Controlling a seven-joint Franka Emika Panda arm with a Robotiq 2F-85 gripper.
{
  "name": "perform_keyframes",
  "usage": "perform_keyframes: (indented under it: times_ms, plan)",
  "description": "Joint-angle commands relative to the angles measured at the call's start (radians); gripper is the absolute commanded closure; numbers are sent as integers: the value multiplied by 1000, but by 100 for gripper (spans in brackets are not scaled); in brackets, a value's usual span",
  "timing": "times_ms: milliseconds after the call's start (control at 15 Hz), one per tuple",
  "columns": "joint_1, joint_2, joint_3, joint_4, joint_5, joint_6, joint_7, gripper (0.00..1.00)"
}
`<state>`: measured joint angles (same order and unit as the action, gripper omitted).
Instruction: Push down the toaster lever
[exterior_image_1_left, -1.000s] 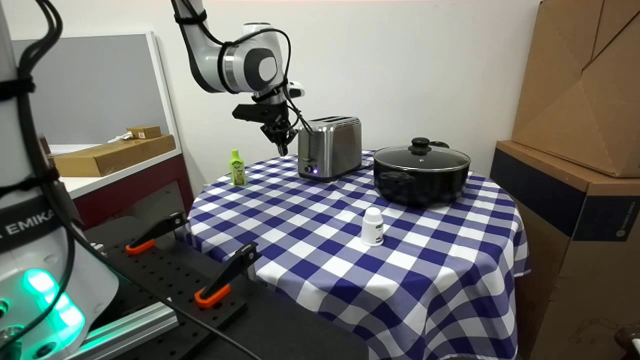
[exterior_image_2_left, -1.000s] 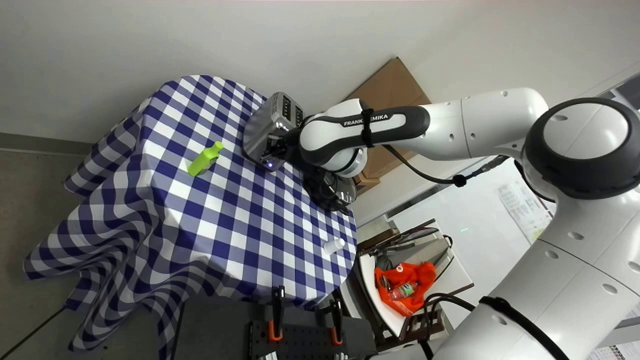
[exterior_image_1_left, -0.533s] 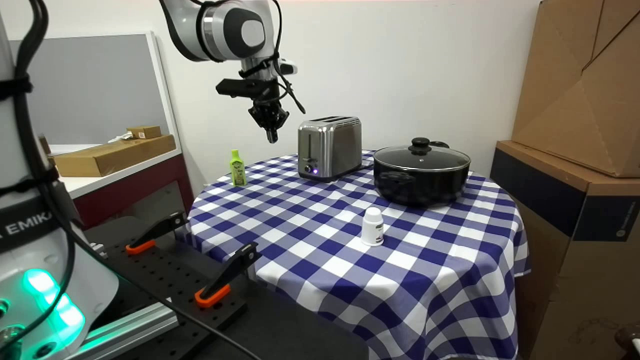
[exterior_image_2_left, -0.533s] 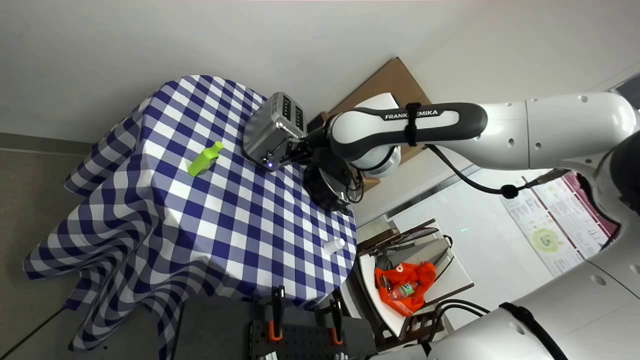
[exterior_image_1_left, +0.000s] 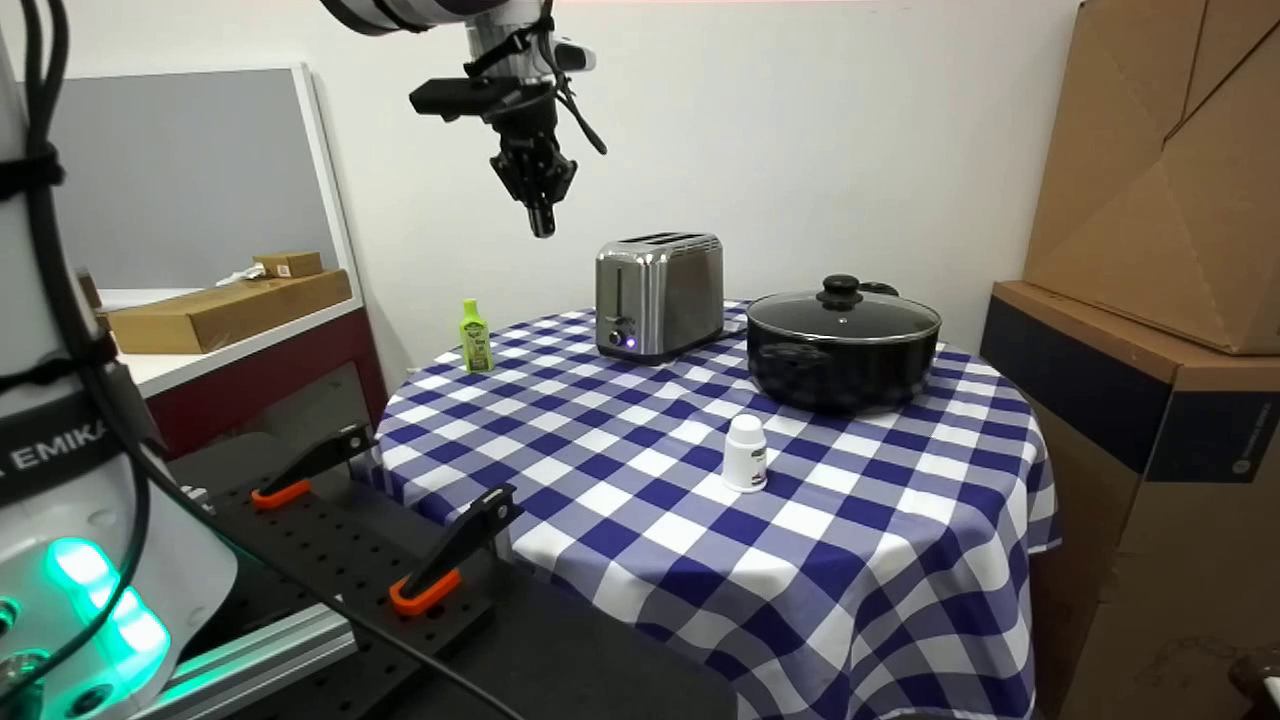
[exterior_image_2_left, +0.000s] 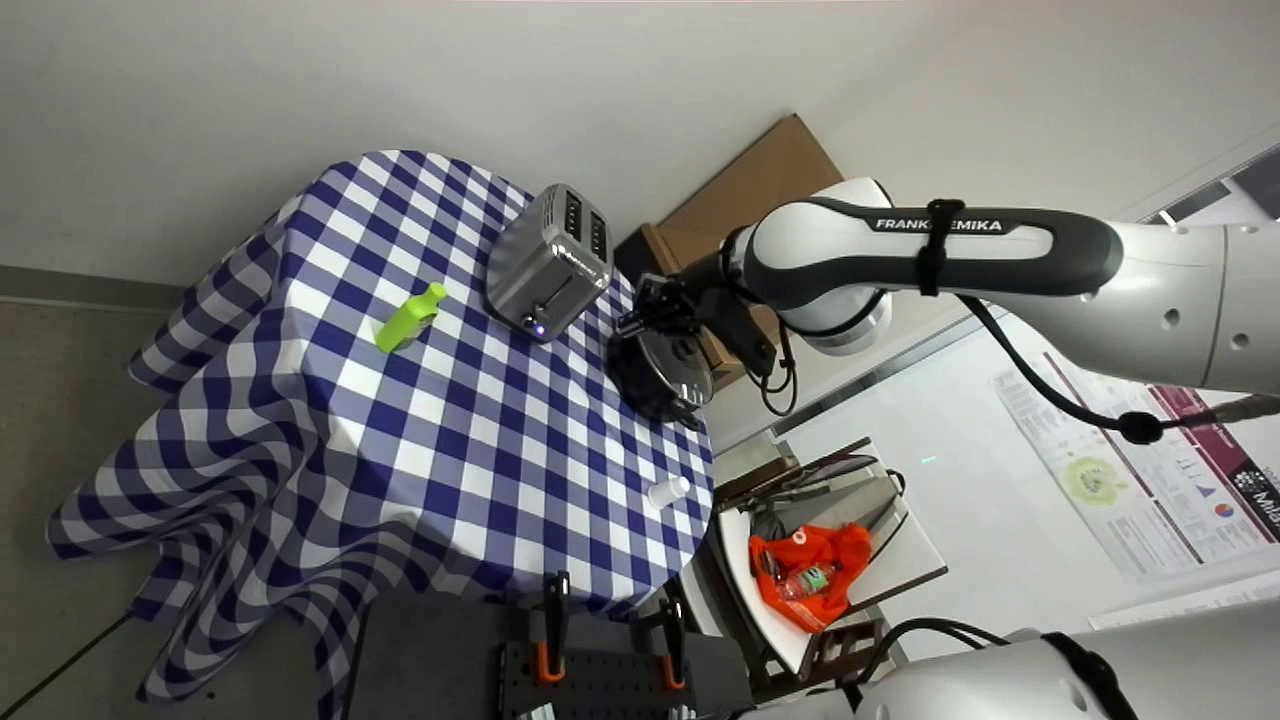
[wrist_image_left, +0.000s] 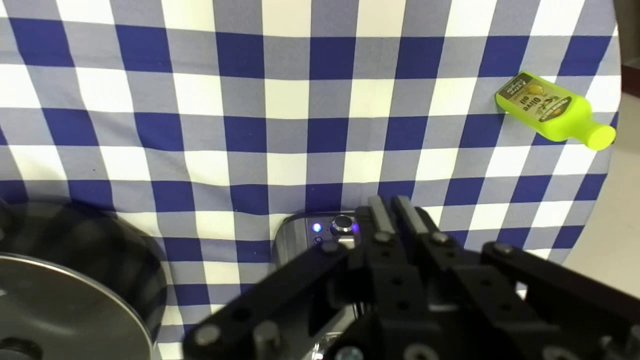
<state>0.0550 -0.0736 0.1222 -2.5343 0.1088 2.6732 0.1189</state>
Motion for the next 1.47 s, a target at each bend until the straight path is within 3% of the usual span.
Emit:
perform_keyframes:
  times_ms: [0,333,533,733,1067,1400]
  plan:
    - [19,-128,-21,-55,54,-71,-15,58]
    - [52,-239,-46,-79,145,-206,-42,23]
    - [45,-308,-49,-97,128,-327,-17,2]
    - [8,-379,-48,-117,59,-410,11,0]
    - [-64,-462,-37,-135,-79,-455,54,0]
    - [-61,-448,-49,-124,-73,-450,39,0]
